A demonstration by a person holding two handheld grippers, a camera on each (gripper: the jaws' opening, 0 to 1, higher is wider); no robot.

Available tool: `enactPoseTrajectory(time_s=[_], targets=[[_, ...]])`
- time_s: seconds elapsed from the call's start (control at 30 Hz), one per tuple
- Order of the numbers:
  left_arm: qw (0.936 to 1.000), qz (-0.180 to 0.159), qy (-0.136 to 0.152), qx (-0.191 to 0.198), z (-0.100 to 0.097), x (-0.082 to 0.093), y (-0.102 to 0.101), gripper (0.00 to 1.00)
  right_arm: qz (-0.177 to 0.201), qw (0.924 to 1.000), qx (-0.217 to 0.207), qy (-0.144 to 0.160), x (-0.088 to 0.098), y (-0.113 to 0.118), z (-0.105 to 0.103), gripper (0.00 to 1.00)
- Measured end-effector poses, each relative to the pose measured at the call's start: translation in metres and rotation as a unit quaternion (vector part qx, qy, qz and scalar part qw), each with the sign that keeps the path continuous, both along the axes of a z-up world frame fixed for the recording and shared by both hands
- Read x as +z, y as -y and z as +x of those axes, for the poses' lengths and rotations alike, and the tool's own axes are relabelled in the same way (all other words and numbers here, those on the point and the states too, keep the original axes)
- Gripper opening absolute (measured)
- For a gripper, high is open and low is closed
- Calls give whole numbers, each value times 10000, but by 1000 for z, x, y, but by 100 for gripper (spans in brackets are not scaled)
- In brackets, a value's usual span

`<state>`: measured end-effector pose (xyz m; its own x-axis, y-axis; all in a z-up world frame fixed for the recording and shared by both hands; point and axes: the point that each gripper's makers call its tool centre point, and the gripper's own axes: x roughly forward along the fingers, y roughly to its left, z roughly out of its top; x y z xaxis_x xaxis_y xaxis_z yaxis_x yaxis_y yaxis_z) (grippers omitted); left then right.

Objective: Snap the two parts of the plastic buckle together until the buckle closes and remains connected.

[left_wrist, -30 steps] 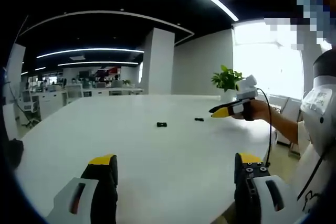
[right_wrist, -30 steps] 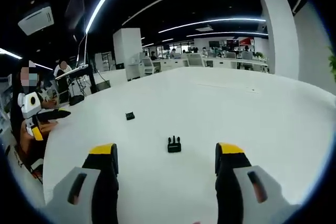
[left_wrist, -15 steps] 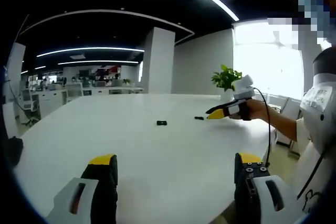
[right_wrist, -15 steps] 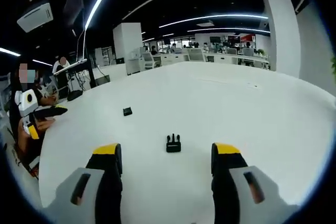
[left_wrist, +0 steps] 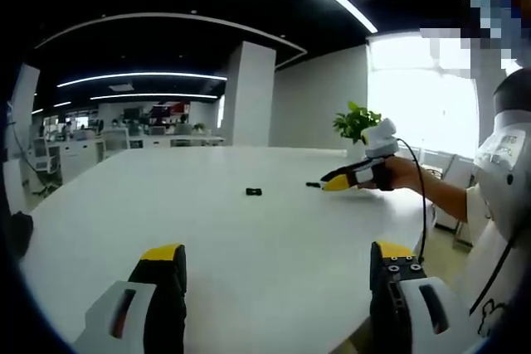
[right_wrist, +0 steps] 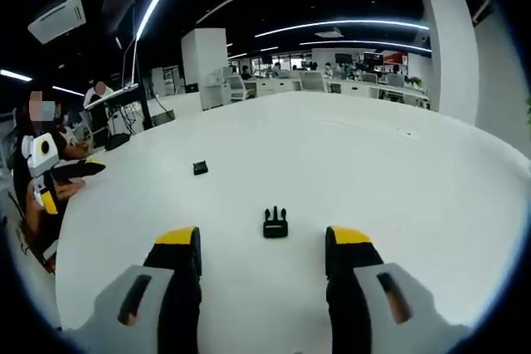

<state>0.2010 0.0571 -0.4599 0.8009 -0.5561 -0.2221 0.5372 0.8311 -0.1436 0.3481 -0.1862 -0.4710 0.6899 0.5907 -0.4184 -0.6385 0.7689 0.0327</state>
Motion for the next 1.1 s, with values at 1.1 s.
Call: enactPoseTrajectory(time_s=[1.1], targets=[[10000,-30,-6,66,-2,-1,-4,93,-242,9996,-11,166,-3,-3,7,27]])
